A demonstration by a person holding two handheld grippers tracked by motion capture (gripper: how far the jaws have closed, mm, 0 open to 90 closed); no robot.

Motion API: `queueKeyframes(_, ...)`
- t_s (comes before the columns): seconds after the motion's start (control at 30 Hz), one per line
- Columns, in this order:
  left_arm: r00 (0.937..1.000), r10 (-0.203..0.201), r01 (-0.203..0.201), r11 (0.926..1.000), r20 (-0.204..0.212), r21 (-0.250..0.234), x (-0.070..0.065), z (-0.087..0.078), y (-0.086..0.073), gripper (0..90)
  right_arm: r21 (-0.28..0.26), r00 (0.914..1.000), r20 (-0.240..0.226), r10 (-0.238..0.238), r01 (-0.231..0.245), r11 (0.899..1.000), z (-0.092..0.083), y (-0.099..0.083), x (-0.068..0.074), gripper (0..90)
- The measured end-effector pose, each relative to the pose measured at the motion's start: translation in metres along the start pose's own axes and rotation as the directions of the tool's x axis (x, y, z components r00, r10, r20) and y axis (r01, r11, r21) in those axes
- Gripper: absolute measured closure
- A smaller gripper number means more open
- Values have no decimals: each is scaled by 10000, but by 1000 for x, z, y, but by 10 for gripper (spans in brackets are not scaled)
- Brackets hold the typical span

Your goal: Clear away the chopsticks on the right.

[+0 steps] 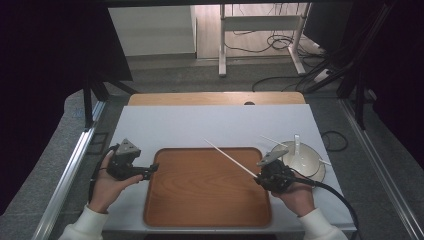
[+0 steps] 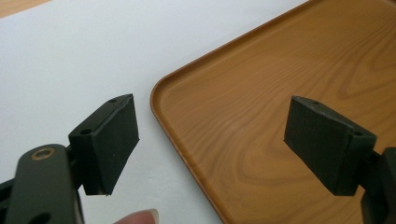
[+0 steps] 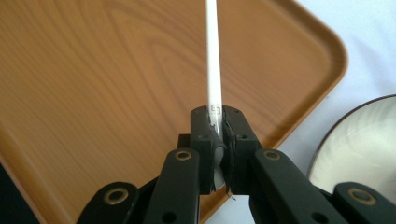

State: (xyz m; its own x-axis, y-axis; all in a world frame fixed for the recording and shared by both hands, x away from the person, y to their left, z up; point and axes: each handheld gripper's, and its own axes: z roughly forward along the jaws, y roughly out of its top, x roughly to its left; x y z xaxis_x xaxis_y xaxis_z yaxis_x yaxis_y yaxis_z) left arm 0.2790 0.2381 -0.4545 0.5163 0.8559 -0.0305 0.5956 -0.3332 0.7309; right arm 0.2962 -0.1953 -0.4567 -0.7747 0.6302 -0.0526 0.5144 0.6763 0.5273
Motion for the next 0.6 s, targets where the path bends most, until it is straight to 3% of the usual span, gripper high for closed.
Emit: queueKeyframes(0.6,10000,7,-7,10000,6,-5,-1,0,0,171,1065,9995,-209,-239,260,9940,17,-12,14,844)
